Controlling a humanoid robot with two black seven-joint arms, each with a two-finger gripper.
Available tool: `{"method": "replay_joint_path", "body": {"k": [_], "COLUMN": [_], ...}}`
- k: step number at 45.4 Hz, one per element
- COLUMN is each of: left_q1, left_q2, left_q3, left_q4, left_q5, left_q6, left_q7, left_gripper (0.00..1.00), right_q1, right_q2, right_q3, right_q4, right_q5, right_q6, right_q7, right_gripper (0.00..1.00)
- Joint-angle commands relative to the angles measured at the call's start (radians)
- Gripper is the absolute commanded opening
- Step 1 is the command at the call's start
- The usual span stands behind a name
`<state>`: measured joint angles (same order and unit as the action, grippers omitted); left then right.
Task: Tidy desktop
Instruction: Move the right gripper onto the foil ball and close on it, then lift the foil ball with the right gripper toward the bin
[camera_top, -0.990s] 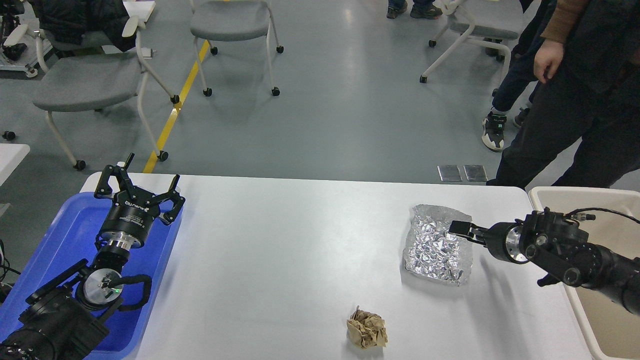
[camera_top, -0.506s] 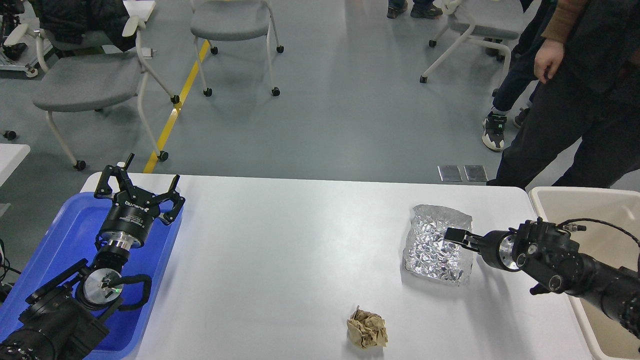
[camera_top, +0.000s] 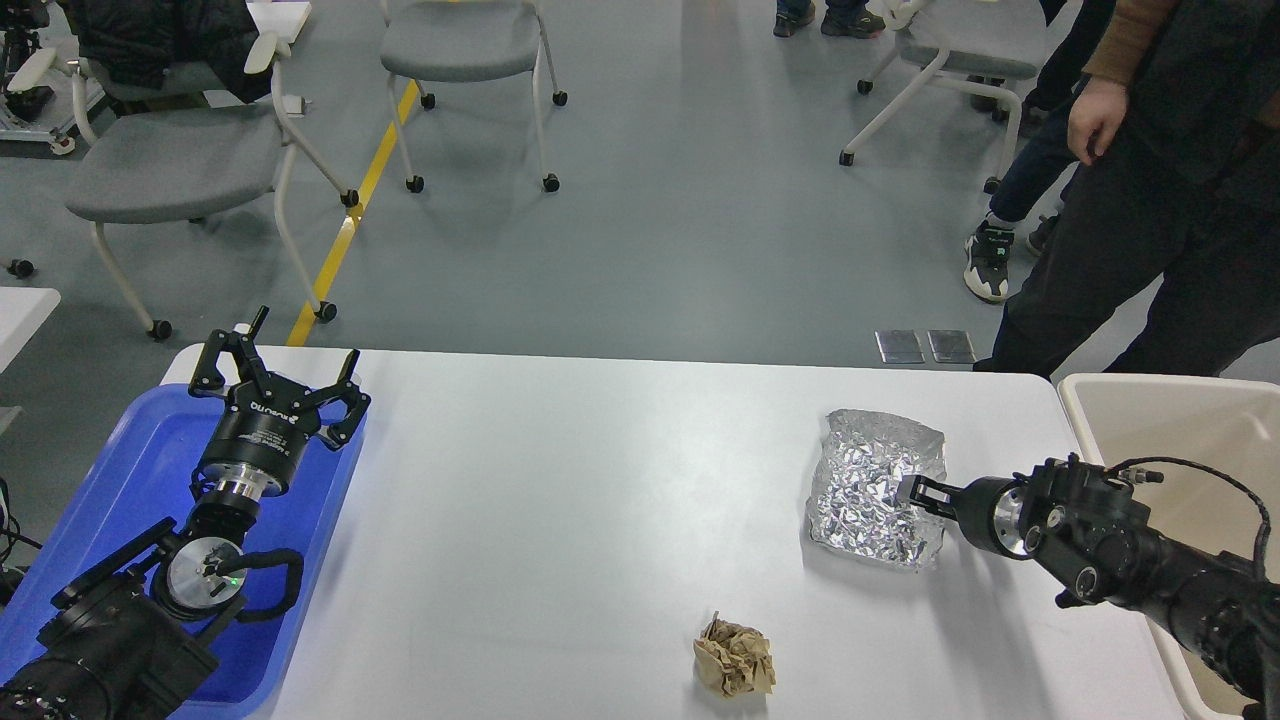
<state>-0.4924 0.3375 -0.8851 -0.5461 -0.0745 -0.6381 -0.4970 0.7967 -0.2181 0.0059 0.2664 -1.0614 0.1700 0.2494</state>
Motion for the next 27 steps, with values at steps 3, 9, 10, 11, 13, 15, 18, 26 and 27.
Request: {"method": "replay_joint_path", "body": {"k": [3, 9, 10, 11, 13, 15, 18, 26, 27], "left_q1": [0.000, 0.000, 0.000, 0.000, 0.000, 0.000, 0.000, 0.000, 0.000], "left_q2": [0.000, 0.000, 0.000, 0.000, 0.000, 0.000, 0.000, 0.000, 0.000], "left_q3": [0.000, 0.000, 0.000, 0.000, 0.000, 0.000, 0.000, 0.000, 0.000], "left_q4": [0.000, 0.002, 0.000, 0.000, 0.000, 0.000, 0.000, 0.000, 0.000], "left_q5": [0.001, -0.001, 0.001, 0.001, 0.001, 0.001, -0.001, 0.001, 0.001], "left_q6": [0.000, 0.000, 0.000, -0.002, -0.002, 0.000, 0.000, 0.000, 0.000], "left_q7": [0.000, 0.000, 0.000, 0.000, 0.000, 0.000, 0.000, 0.000, 0.000], "left_gripper": [1.00, 1.00, 1.00, 1.00, 1.00, 1.00, 1.00, 1.00, 1.00], "right_q1": [-0.007, -0.001, -0.001, 0.001, 0.004, 0.010, 0.019, 0.065, 0.070], "right_q2": [0.005, 0.003, 0.003, 0.002, 0.000, -0.003, -0.023, -0.105, -0.116], "right_q3": [-0.050, -0.050, -0.049, -0.047, -0.047, -0.047, -0.052, -0.046, -0.047], "right_q4": [-0.029, -0.029, -0.029, -0.029, -0.029, -0.026, -0.021, -0.013, -0.013], "right_q5": [0.001, 0.003, 0.007, 0.014, 0.038, 0.073, 0.130, 0.218, 0.230], "right_q6": [0.000, 0.002, 0.002, 0.002, 0.003, 0.009, 0.016, 0.115, 0.129], "right_q7": [0.021, 0.033, 0.039, 0.042, 0.047, 0.051, 0.060, 0.099, 0.100], "right_gripper": [0.00, 0.00, 0.00, 0.00, 0.00, 0.00, 0.00, 0.00, 0.00]}}
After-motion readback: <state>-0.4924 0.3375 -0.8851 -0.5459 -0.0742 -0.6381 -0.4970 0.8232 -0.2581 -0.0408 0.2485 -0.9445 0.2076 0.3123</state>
